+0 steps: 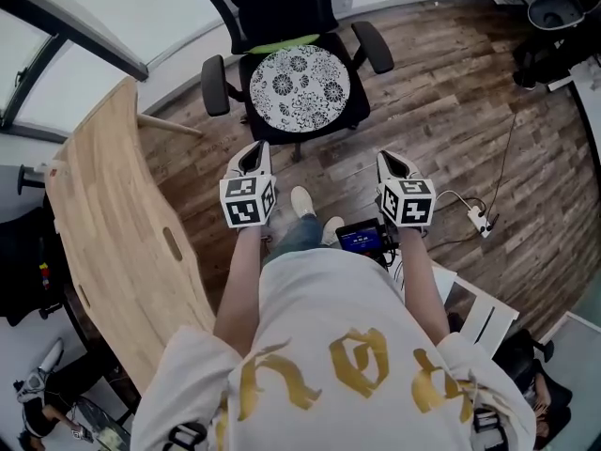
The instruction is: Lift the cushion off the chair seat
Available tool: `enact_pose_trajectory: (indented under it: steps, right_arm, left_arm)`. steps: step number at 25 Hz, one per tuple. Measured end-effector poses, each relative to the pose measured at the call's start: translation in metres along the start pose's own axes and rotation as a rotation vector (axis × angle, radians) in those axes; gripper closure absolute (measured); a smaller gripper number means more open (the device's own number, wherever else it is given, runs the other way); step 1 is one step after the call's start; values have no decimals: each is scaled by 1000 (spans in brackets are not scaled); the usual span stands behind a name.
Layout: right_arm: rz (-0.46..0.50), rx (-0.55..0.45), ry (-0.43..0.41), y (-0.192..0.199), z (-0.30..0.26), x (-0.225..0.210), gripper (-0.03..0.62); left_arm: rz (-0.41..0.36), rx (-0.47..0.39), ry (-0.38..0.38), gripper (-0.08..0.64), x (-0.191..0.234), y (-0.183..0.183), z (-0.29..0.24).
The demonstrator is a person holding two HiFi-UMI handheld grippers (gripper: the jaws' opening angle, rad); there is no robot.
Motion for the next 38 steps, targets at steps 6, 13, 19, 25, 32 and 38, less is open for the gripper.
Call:
enact_pose_trajectory:
  steps: [6,13,19,25,32,38]
  right_arm:
    - [-54,-26,-21,1,-4,-9,581]
    - [-92,-14,-12,-16,-36,-26,581]
    - [-94,25,-7,-48,-88,-41,581]
    - [-58,43,-34,-98,-157,-44,581]
    - [-25,76,-34,-136,-213,-42,581]
    - [16,101,-3,-149,-236,-37,581]
  left_arm:
    - [8,23,1,549,3,-1,-10]
    - [36,54,15,549,18,-10,-52]
    - [57,76,5,549,44,-29,-102]
    - [76,90,-5,549,80,-58,-154]
    - [87,99,-10,549,114,-85,-200]
    - [107,108,-21,549,139,-94,-224]
Point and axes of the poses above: the fingertips, and each gripper's own axes: z backward along the fingers, x to its left, y out of its underside, the point moved 10 cm from there along z, backward along the fingers
